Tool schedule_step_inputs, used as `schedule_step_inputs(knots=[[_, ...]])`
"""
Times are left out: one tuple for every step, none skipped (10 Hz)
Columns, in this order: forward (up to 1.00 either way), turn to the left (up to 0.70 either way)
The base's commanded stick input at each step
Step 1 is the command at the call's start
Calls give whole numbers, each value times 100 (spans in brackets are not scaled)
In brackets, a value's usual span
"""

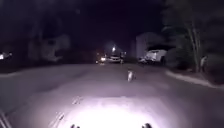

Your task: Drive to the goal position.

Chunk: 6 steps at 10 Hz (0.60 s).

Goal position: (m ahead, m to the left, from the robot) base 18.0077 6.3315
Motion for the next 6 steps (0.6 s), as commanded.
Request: schedule_step_inputs(knots=[[85, 0], [85, 0], [85, 0], [85, 0], [85, 0], [85, 0]])
